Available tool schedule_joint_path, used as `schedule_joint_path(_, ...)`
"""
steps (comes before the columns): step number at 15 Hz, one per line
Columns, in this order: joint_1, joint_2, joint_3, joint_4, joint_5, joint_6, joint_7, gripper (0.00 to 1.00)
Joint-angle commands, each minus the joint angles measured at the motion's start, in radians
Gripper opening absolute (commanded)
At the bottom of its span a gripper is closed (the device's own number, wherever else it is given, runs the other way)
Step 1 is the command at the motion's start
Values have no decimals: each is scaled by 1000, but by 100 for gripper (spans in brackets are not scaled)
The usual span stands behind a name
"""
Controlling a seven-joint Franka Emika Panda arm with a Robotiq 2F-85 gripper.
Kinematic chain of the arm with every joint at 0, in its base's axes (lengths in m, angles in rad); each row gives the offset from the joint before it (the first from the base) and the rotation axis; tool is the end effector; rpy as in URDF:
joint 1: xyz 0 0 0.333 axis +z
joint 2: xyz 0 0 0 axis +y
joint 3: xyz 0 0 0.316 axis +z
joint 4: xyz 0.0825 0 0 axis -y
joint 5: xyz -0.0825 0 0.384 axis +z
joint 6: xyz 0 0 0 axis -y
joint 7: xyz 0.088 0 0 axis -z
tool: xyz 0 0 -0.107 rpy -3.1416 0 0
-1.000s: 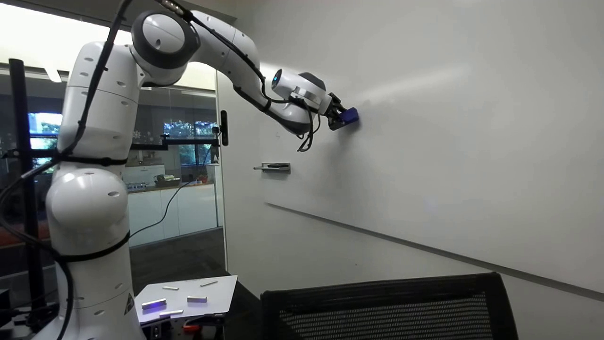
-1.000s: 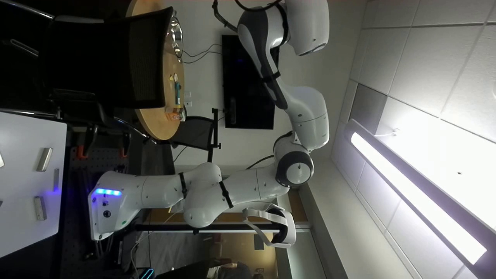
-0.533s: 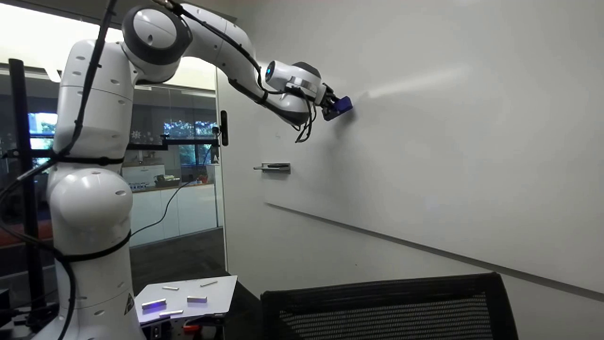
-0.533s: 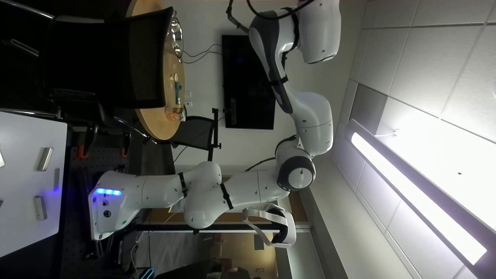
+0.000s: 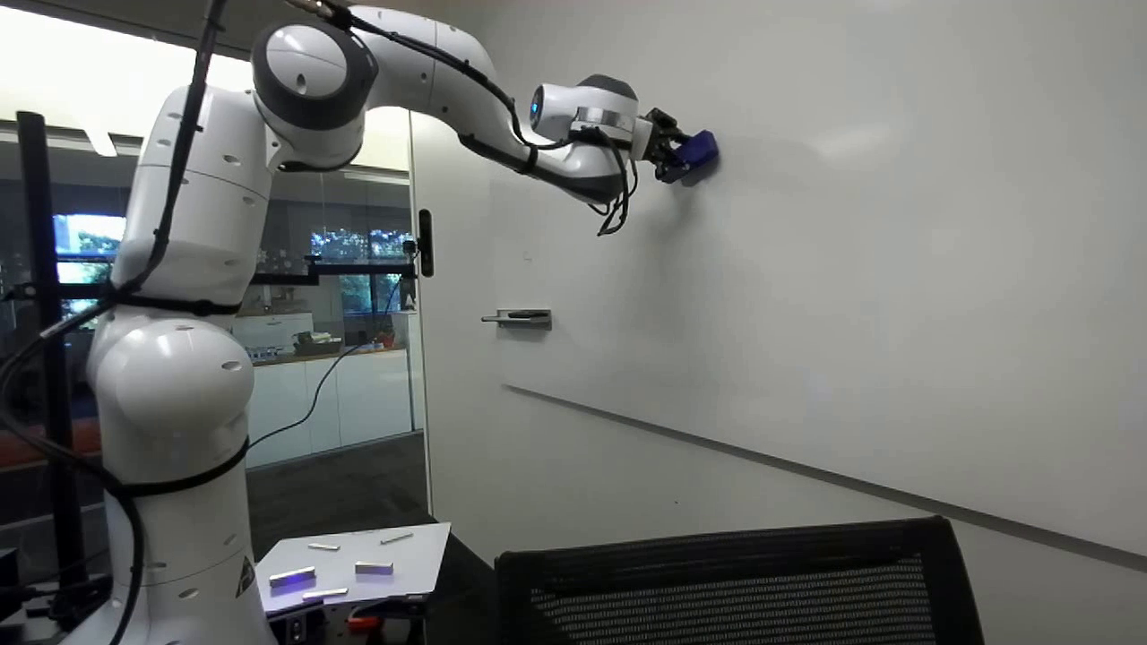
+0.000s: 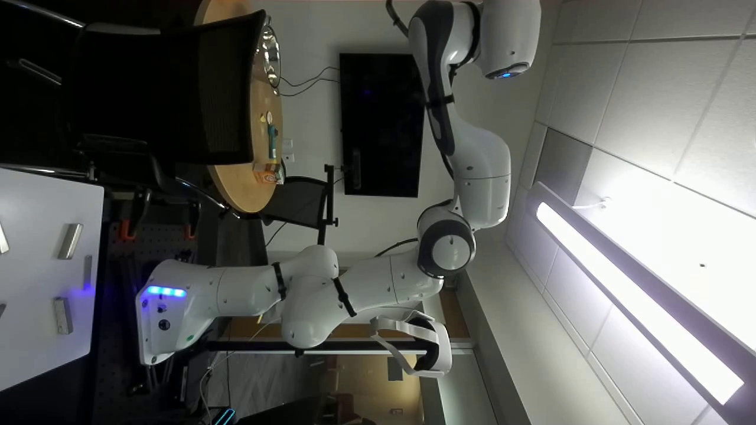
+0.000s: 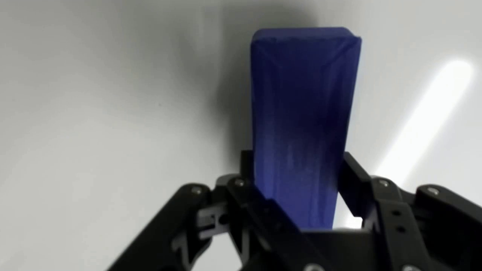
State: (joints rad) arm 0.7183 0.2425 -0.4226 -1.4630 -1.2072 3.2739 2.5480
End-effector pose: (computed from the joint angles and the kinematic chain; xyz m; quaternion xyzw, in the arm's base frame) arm 0.5701 0.3159 0.6754 -0.6718 0.2961 -0.4539 0.5050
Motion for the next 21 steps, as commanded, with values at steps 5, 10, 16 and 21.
schedule_joint_path(5,18,133,-157,154,66,-14,91,31)
schedule_joint_path(10,47,151,-214,147,82,-5,70,31)
schedule_joint_path(16,140,138,-296,119,7,62,70,31)
schedule_joint_path(21,245,117,-363,86,-70,183,37,31)
